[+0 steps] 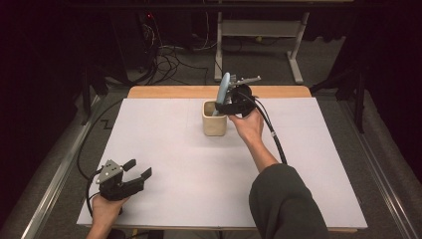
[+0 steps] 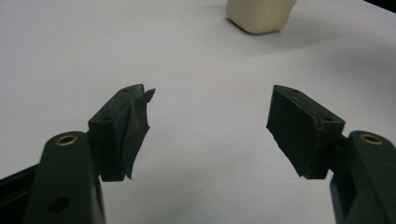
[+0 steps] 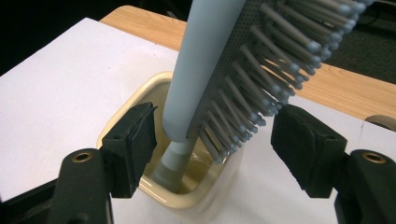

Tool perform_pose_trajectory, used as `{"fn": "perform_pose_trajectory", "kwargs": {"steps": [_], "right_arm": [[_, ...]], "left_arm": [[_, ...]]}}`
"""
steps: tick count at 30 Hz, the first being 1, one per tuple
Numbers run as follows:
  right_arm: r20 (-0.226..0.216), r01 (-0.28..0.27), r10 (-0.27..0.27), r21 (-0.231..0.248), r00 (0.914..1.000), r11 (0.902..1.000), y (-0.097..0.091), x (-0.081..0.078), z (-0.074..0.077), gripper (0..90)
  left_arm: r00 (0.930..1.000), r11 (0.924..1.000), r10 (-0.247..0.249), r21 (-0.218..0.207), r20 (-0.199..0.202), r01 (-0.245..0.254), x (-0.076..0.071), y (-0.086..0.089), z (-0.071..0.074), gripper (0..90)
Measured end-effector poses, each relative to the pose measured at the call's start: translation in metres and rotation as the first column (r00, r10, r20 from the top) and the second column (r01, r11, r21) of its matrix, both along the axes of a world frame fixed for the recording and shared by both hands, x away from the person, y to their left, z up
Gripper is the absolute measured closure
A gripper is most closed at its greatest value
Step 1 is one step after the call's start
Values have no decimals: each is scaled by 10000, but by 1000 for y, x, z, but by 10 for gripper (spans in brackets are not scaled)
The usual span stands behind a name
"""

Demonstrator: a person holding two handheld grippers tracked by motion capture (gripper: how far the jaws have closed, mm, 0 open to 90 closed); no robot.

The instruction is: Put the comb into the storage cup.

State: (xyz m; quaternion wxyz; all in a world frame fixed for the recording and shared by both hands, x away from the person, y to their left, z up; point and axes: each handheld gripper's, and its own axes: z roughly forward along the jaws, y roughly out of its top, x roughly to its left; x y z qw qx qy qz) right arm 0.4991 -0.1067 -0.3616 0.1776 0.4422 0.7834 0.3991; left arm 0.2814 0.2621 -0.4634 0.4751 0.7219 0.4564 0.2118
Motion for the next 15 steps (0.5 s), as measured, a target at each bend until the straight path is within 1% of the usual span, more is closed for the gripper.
{"fn": "perform_pose_trajectory", "kwargs": {"steps": [15], "right_arm": [[209,-66,65,57,9998,10000,-12,-11,-2,312]], "left_arm": [[10000,10000,-19,12,-21,19,0,0,0,298]]}}
